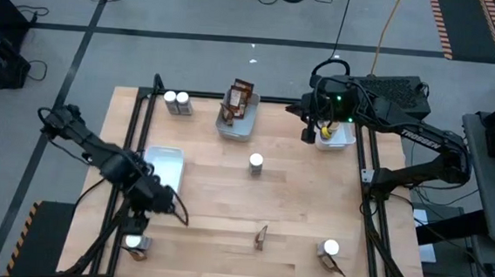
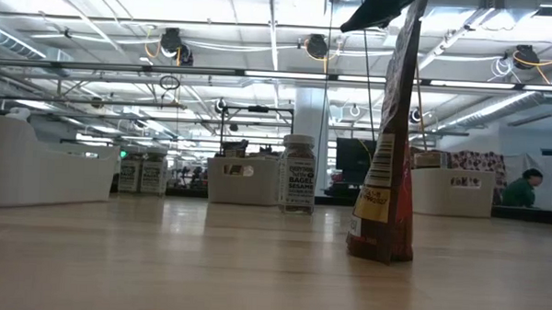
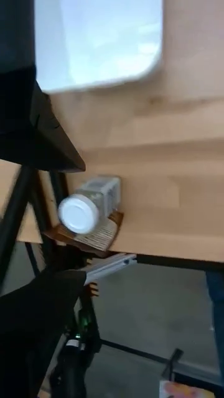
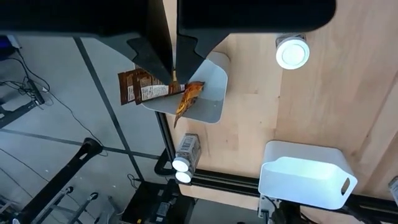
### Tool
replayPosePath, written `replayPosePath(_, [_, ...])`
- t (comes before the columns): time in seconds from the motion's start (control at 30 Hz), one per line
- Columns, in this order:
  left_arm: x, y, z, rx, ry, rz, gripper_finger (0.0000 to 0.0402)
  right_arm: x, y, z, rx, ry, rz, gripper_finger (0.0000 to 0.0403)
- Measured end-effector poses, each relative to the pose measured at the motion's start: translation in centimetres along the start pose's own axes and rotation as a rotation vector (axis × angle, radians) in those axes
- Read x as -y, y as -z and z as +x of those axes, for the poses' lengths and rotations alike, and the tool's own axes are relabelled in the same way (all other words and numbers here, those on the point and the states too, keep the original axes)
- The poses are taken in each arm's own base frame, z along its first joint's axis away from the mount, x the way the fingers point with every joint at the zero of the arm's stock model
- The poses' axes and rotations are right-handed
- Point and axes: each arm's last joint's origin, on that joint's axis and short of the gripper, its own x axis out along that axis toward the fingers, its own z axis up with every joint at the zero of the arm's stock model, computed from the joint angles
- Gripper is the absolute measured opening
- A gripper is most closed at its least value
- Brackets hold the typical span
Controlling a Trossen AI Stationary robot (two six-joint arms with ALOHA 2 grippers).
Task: Sort spices by type
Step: Put the orange spice pack into the gray bin
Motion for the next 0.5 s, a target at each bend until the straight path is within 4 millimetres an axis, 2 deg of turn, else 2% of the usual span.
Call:
replayPosePath(0.23, [2.6,1.8,4.2,-0.054,0.016,0.134,0.0272,0.0,0.0,0.8,-0.007,-0.002,-0.005,0.0000])
replayPosePath(0.5, [5.1,3.0,7.9,-0.094,0.018,0.241,0.0272,0.0,0.6,2.9,-0.057,-0.024,-0.017,0.0000])
